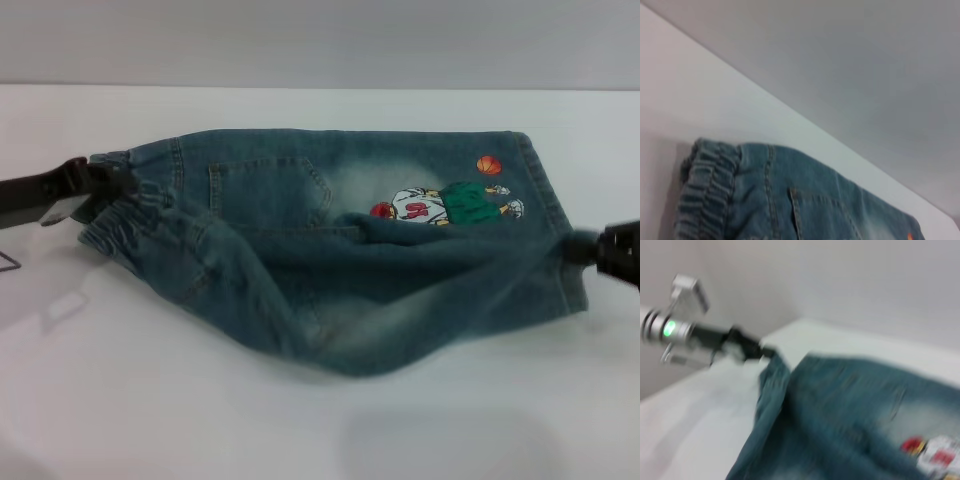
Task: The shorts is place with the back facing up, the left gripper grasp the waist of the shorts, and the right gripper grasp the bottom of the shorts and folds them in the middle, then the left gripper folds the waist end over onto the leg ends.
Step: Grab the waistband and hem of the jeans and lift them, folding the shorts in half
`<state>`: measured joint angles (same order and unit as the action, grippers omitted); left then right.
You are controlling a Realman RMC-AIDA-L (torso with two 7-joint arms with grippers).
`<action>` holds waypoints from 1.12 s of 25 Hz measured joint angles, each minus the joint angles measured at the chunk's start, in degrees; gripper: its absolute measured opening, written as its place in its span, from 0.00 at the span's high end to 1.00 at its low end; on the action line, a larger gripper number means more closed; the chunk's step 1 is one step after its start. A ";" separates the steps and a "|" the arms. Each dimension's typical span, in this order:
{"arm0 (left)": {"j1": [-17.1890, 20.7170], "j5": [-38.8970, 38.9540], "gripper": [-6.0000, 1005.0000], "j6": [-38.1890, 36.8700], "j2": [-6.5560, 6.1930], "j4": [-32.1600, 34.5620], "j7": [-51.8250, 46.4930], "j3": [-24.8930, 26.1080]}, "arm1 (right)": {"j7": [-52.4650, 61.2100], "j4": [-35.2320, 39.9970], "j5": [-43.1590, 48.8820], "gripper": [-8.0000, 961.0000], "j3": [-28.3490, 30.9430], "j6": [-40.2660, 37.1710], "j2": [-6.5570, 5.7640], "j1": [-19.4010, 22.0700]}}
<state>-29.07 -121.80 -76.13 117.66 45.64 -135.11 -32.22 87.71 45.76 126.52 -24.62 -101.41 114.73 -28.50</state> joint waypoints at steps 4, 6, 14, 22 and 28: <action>-0.37 2.63 0.81 2.82 0.17 -0.50 0.93 -0.02 | -3.41 -4.71 -7.04 0.99 0.58 4.87 -0.34 0.88; -0.47 4.23 0.80 3.99 0.17 -0.85 1.38 -0.03 | -4.46 -6.92 -10.04 0.99 0.69 7.11 -0.89 1.02; -0.81 7.44 0.80 8.37 0.22 -1.52 2.40 -0.03 | -5.19 -10.50 -15.53 0.98 0.35 19.16 0.48 -0.30; -0.60 11.25 0.80 12.40 0.33 -3.35 4.24 -0.01 | -5.77 -14.88 -17.14 0.98 0.38 30.72 1.68 -3.28; -0.69 13.60 0.79 14.48 0.38 -4.69 5.72 -0.02 | -5.79 -16.76 -17.19 0.98 0.46 36.62 1.91 -4.72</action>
<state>-29.76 -108.19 -61.65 118.04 40.95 -129.39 -32.25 81.92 29.00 109.32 -24.17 -64.79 116.64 -33.22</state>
